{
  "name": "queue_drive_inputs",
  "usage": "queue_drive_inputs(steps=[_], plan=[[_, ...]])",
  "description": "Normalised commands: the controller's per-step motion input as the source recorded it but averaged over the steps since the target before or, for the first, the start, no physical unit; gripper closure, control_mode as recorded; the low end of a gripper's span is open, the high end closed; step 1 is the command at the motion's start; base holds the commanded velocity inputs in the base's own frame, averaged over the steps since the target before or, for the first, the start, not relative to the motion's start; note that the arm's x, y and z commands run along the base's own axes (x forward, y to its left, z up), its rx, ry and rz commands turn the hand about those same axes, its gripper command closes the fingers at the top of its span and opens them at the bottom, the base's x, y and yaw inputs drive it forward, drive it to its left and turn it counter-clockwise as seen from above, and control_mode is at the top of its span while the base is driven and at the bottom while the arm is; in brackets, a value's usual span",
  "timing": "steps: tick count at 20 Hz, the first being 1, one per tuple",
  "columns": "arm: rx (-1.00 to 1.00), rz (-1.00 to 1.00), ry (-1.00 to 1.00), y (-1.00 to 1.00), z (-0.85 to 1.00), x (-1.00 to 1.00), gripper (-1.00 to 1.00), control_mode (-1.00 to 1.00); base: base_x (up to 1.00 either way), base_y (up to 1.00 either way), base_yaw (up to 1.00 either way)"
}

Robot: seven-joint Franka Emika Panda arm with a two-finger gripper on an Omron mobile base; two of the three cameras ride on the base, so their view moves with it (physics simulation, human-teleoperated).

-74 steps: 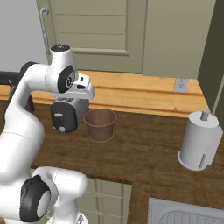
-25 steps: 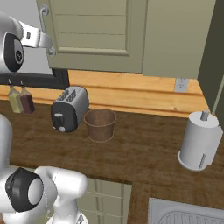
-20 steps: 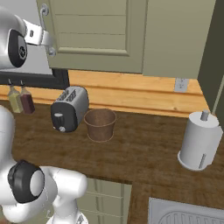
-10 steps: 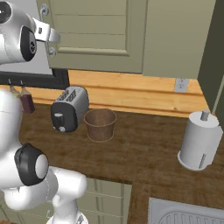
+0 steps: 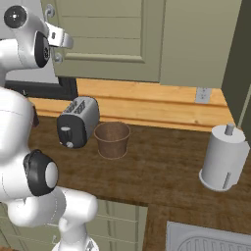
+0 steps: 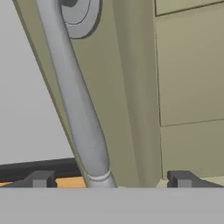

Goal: Open the cabinet, pick up the bread from the cabinet and place it in the basket. Then move the basket to the dining counter.

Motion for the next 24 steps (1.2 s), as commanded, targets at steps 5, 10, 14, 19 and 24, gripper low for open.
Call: queue_drive_inputs(steps=[5,10,14,19,24], plan=[[0.00,0.00,0.00,0.26,-0.19,0.48,1.00,-1.00,0.00,0.00,0.00],[0.00,0.00,0.00,0.02,-0.17,0.40,1.00,-1.00,0.00,0.00,0.00],[0.00,0.00,-0.02,0.00,-0.01,-0.18,1.00,-1.00,0.00,0.00,0.00],[-0.01,0.00,-0.06,0.00,0.01,-0.76,1.00,-1.00,0.00,0.00,0.00],[0.00,0.01,-0.03,-0.08,0.15,-1.00,1.00,-1.00,0.00,0.00,0.00]])
